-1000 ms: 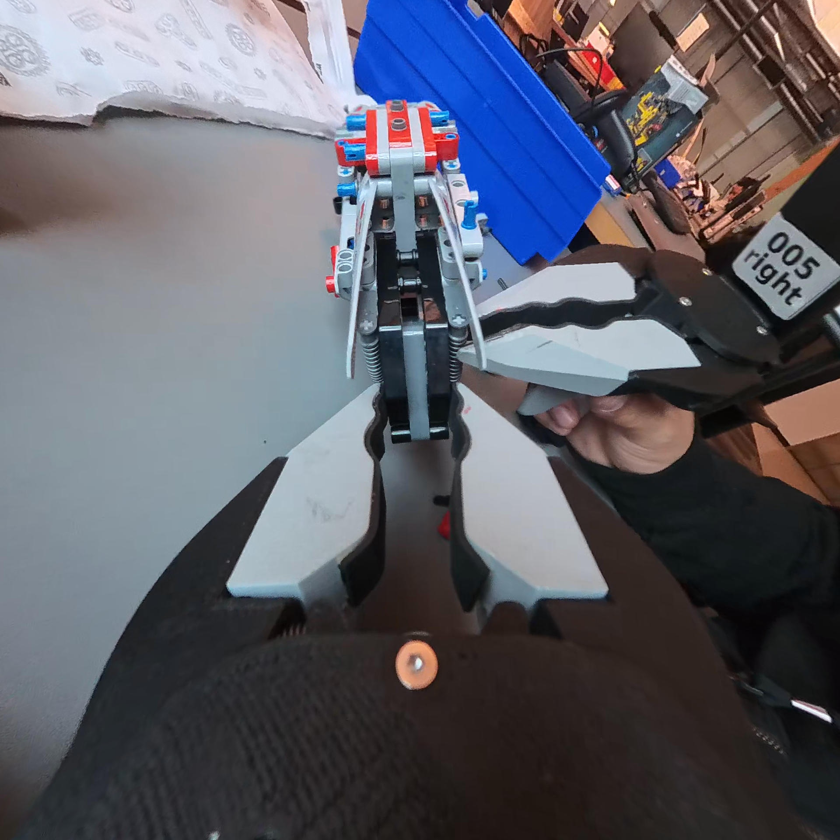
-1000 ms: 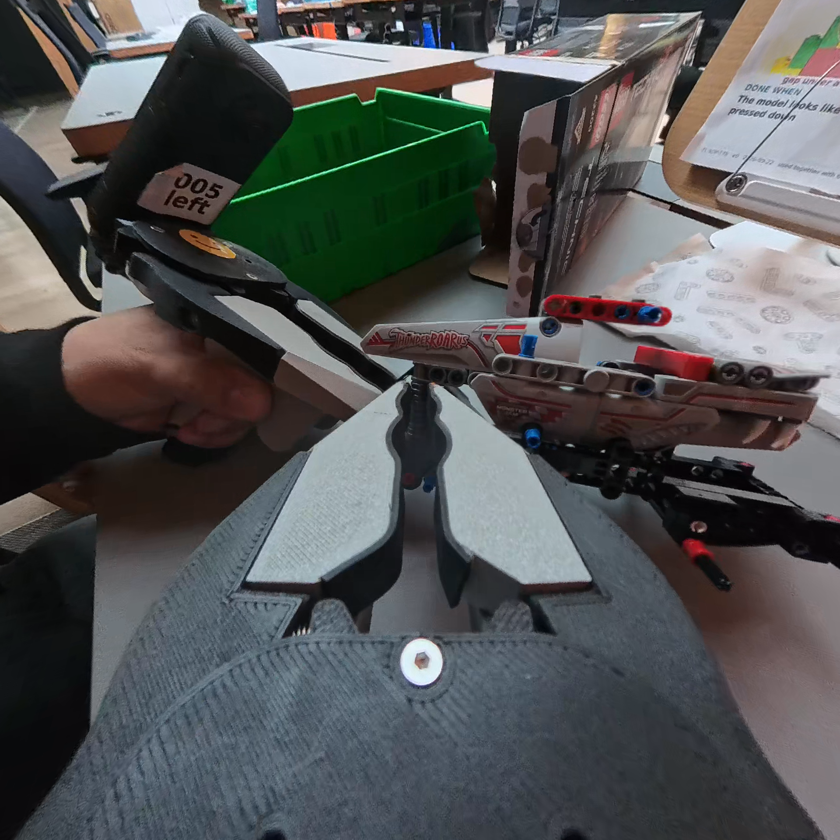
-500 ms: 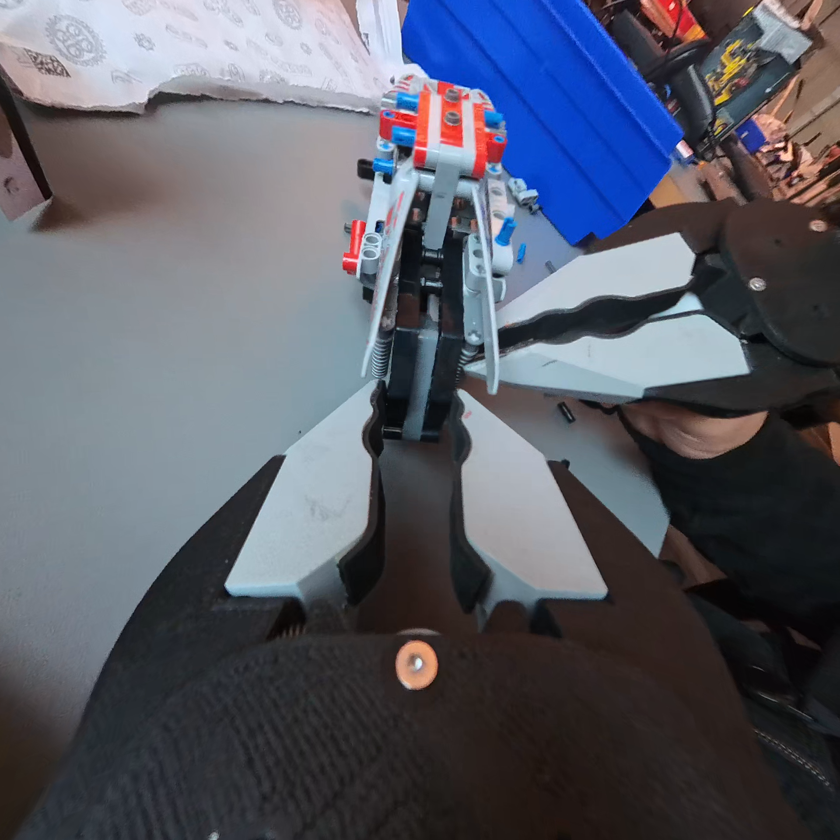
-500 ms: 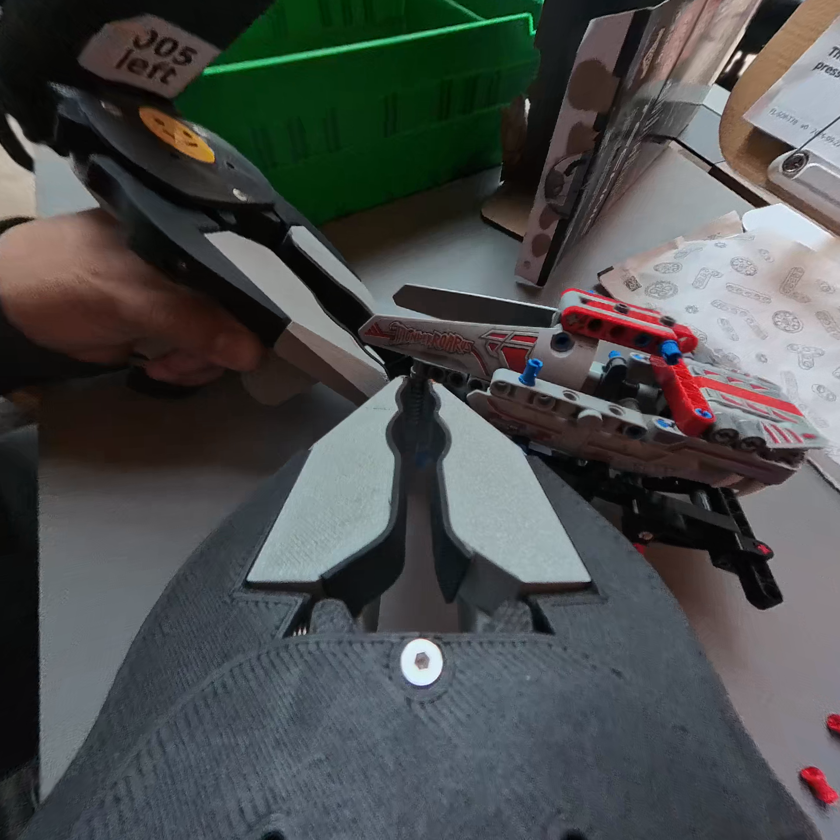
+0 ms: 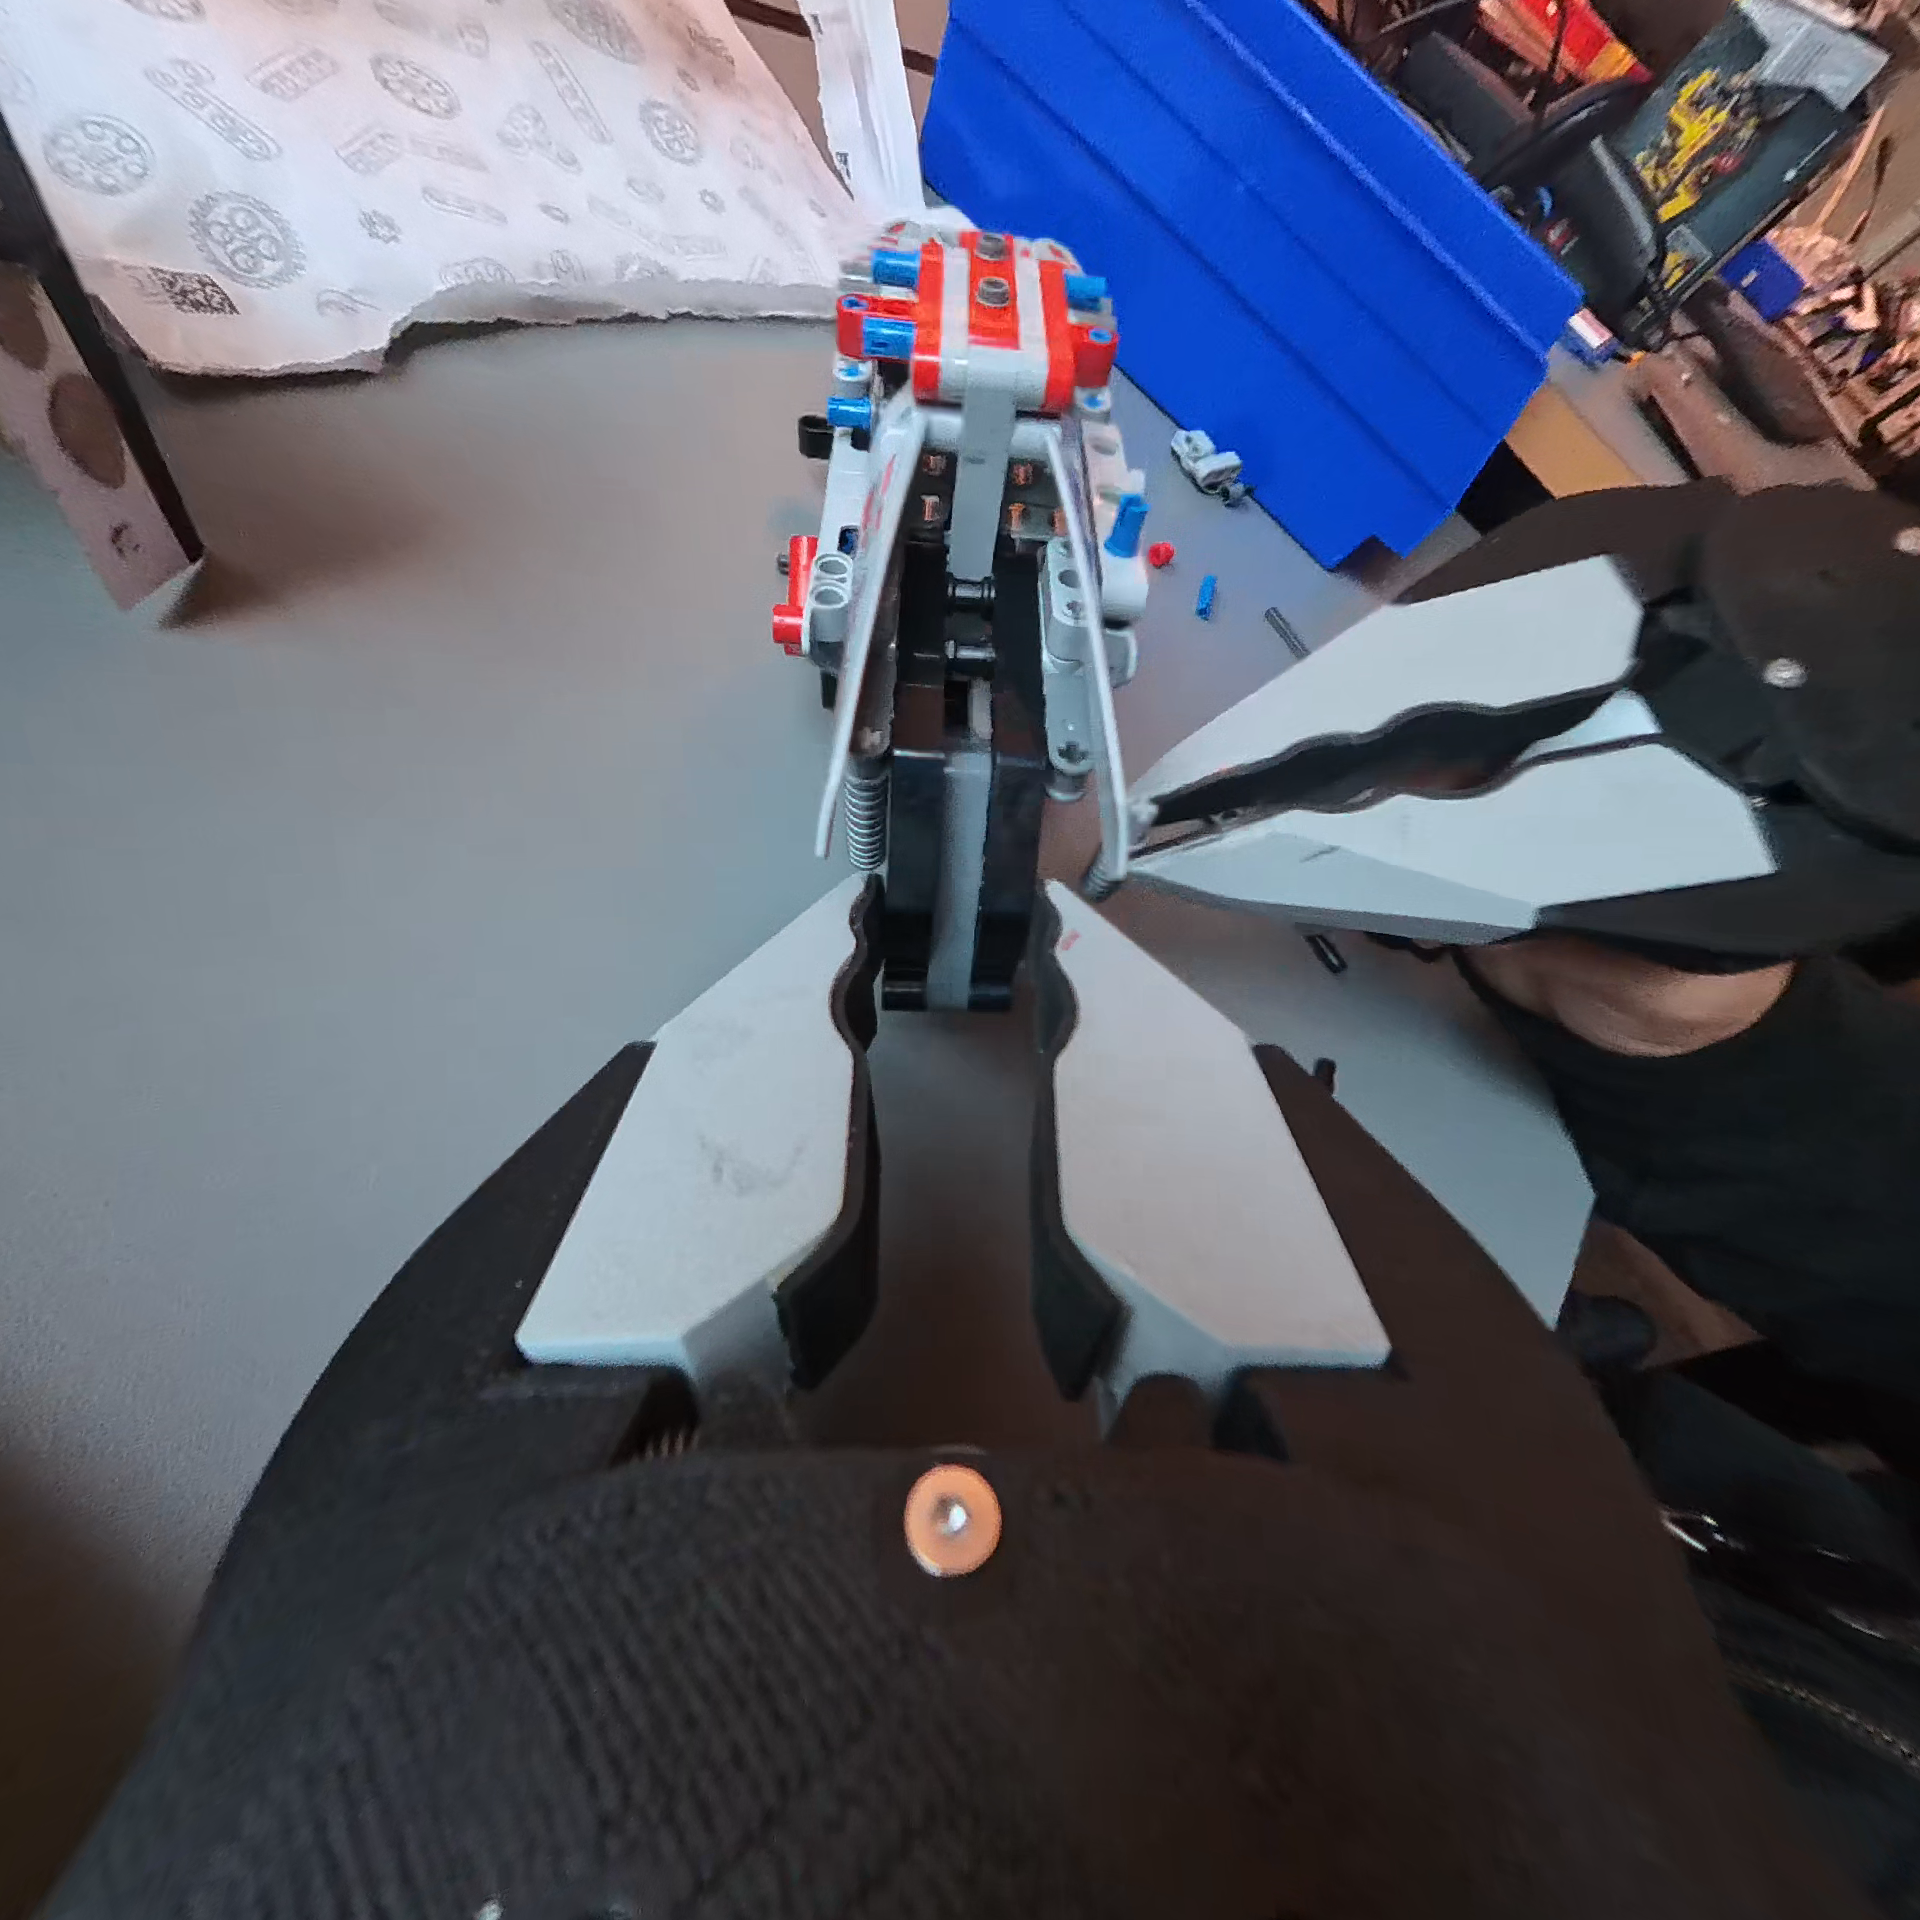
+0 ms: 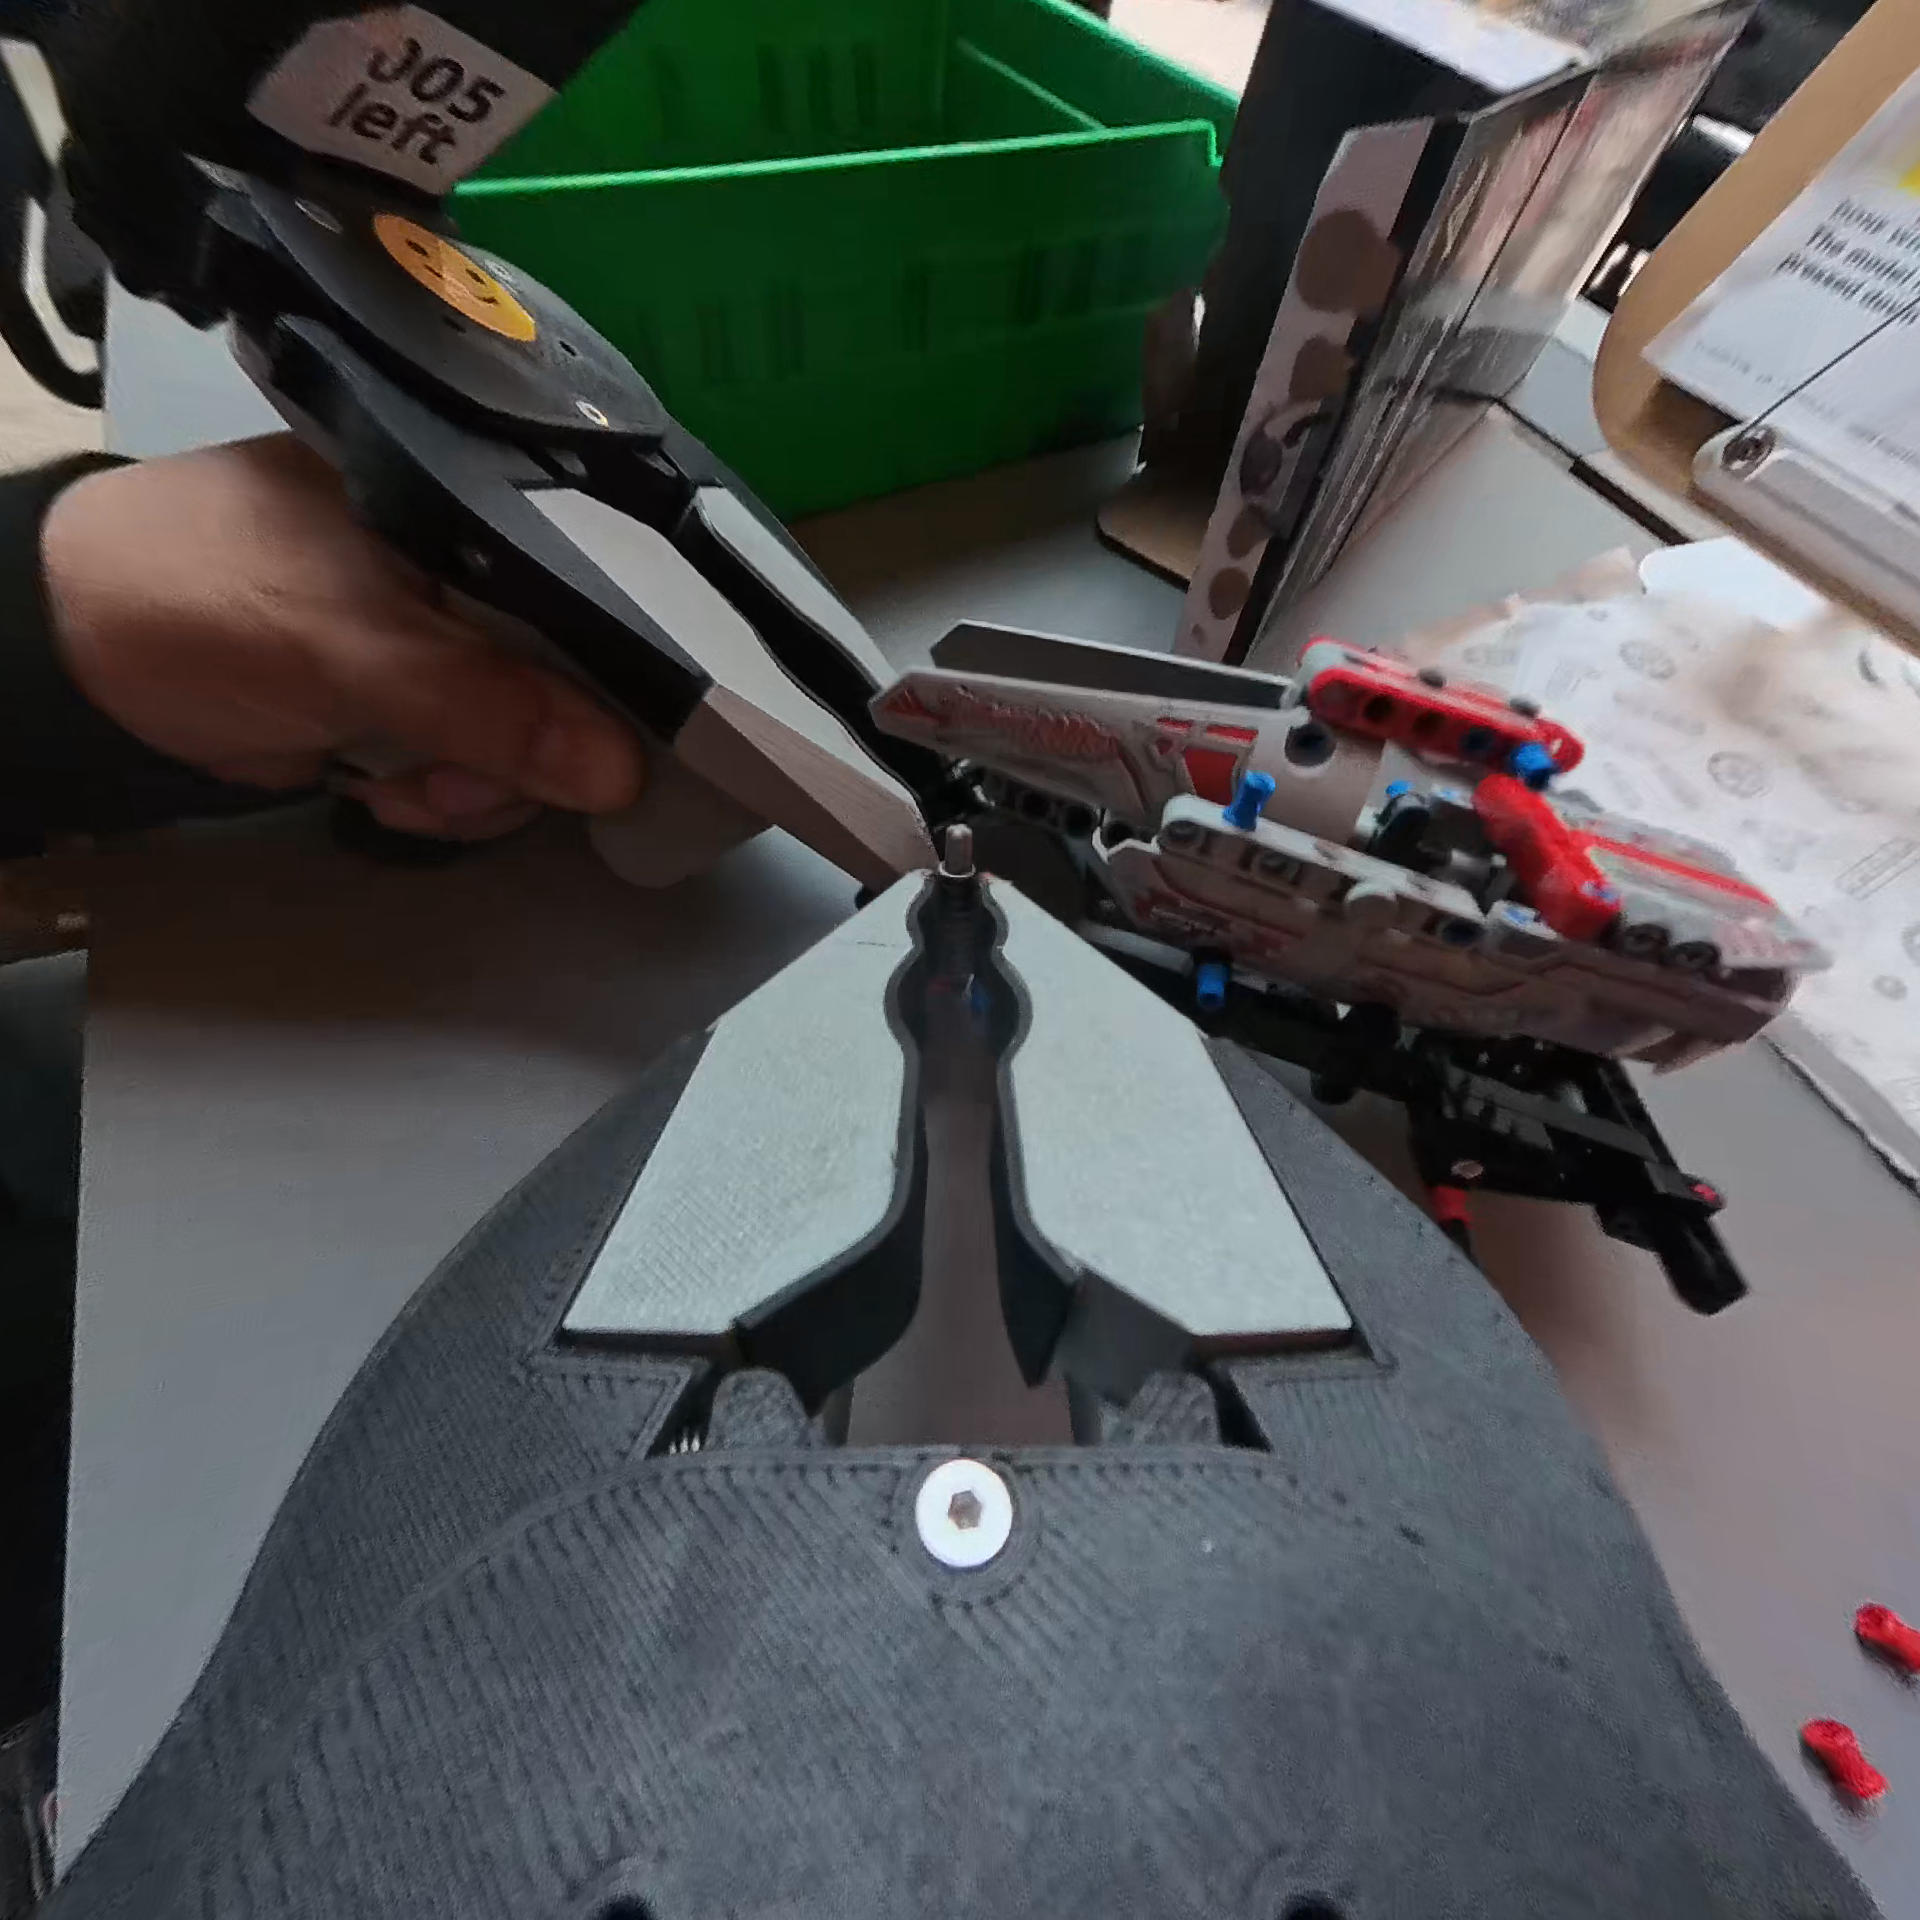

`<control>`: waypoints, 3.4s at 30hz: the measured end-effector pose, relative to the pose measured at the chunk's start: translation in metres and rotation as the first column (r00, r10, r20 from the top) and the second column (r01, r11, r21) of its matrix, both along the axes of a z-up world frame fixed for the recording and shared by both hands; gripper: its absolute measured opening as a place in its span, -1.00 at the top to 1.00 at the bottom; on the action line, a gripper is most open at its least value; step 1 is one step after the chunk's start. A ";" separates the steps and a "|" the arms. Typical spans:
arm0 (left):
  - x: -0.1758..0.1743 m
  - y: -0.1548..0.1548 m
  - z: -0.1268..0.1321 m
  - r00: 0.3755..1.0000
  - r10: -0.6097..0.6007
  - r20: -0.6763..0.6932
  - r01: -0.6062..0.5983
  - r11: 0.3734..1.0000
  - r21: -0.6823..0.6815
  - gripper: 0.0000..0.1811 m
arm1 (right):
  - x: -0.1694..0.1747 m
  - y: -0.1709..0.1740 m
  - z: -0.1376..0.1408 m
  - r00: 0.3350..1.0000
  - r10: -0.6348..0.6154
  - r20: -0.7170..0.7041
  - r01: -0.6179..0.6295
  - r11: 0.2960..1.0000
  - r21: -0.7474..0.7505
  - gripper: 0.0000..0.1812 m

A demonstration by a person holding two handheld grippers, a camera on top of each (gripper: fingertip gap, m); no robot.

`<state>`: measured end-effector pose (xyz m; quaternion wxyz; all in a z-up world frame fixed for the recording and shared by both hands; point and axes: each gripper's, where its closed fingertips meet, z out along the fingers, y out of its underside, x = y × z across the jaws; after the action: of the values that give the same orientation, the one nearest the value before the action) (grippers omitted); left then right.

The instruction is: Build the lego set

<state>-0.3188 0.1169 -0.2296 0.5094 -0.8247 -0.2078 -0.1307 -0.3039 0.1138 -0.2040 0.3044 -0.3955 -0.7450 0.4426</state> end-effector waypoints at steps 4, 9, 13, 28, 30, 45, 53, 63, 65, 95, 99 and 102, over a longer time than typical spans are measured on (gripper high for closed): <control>0.000 0.000 0.000 0.997 0.012 -0.075 -0.014 1.000 -0.023 0.67 | 0.016 0.013 0.015 1.000 -0.006 -0.001 0.006 1.000 -0.022 0.98; 0.005 0.002 -0.003 0.994 -0.015 -0.105 0.010 0.998 -0.055 0.68 | 0.041 0.051 0.001 0.980 -0.035 0.198 0.057 0.993 -0.107 0.98; 0.010 0.000 -0.004 0.994 -0.034 -0.107 0.028 0.998 -0.059 0.68 | 0.057 0.070 -0.025 0.941 -0.049 0.336 0.075 0.995 -0.065 0.97; 0.030 -0.003 -0.003 0.984 -0.128 -0.122 0.118 0.990 -0.083 0.69 | 0.076 0.103 -0.036 0.905 -0.090 0.417 0.115 0.993 -0.035 0.88; 0.032 -0.003 -0.004 0.982 -0.144 -0.126 0.133 0.987 -0.090 0.69 | 0.082 0.108 -0.043 0.875 -0.081 0.478 0.114 0.993 -0.041 0.93; 0.027 -0.031 0.021 0.955 -0.248 -0.164 0.231 0.966 -0.115 0.69 | 0.081 0.126 -0.046 0.890 -0.097 0.445 0.143 0.987 -0.072 0.87; 0.005 -0.036 0.078 0.888 -0.249 -0.388 0.205 0.967 -0.150 0.61 | 0.071 0.096 0.006 0.949 -0.035 0.312 0.124 0.955 -0.269 0.61; 0.016 -0.011 0.037 0.895 -0.356 -0.268 0.300 0.926 -0.230 0.94 | 0.020 0.031 0.018 0.927 0.198 0.318 -0.010 0.861 -0.509 0.44; 0.024 -0.010 0.039 0.900 -0.375 -0.223 0.341 0.923 -0.178 0.91 | 0.009 0.032 0.016 0.927 0.183 0.327 -0.009 0.883 -0.469 0.41; 0.008 0.062 0.031 0.735 -0.551 -0.394 0.288 0.781 -0.555 0.95 | 0.038 0.093 0.007 0.986 -0.123 0.112 0.129 0.990 -0.054 0.57; 0.011 0.079 0.049 0.833 -0.450 -0.323 0.289 0.851 -0.439 0.94 | 0.035 0.095 0.012 0.986 -0.166 0.019 0.166 0.986 -0.003 0.63; 0.012 0.078 0.057 0.839 -0.429 -0.335 0.278 0.867 -0.414 0.97 | 0.028 0.091 0.016 0.981 -0.191 -0.032 0.192 0.980 0.058 0.67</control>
<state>-0.3072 0.1950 -0.1726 0.3537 -0.9343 0.0445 -0.0060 -0.2757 0.2044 -0.1878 0.3671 -0.4501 -0.7127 0.3934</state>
